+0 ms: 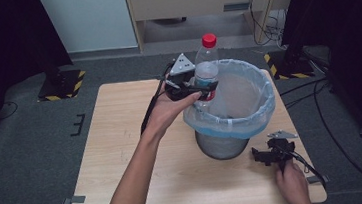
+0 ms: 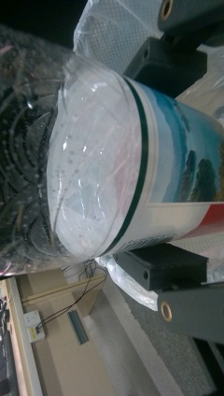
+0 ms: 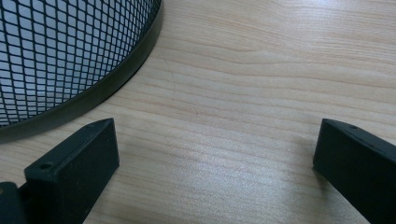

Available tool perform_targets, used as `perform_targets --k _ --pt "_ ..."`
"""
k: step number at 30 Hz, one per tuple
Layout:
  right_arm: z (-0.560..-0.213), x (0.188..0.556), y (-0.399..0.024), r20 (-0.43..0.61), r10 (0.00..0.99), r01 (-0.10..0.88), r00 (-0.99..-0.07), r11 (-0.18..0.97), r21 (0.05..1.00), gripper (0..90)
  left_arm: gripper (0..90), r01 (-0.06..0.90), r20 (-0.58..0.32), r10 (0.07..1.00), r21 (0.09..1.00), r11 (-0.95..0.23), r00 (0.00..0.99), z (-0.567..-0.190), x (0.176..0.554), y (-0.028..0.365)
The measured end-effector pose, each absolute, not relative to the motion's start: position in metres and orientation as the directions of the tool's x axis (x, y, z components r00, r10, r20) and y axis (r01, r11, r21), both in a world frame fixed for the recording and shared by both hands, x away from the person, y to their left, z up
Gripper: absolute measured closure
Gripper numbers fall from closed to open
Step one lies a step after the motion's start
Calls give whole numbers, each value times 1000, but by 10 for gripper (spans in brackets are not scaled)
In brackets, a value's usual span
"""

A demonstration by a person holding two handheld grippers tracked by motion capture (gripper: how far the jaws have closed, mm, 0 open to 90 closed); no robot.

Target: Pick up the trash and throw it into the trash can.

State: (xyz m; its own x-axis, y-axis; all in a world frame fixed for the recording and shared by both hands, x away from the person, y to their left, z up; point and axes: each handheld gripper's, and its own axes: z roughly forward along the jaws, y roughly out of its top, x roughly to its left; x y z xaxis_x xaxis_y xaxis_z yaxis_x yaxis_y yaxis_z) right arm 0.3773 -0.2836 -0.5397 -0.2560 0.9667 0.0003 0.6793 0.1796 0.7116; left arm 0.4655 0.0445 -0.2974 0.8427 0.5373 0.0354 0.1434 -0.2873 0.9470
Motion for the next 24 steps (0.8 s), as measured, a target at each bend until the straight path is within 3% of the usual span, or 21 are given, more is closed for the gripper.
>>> perform_targets --k 2,4,13,18,24 --pt "-540 377 -284 0 967 679 -256 180 711 3 179 139 31 536 951 -275 844 -296 465 46" --pt "-540 377 -284 0 967 679 -256 180 711 3 151 131 32 545 957 -258 838 -293 464 51" --pt "-540 377 -283 6 968 684 -251 173 709 3 153 109 49 669 975 -193 742 -277 450 113" --pt "-540 377 -283 2 967 683 -255 179 708 4 126 174 26 734 965 -195 679 -293 456 148" --pt "-540 377 -283 2 967 683 -256 179 708 3 89 240 -18 749 952 -189 662 -324 461 165"
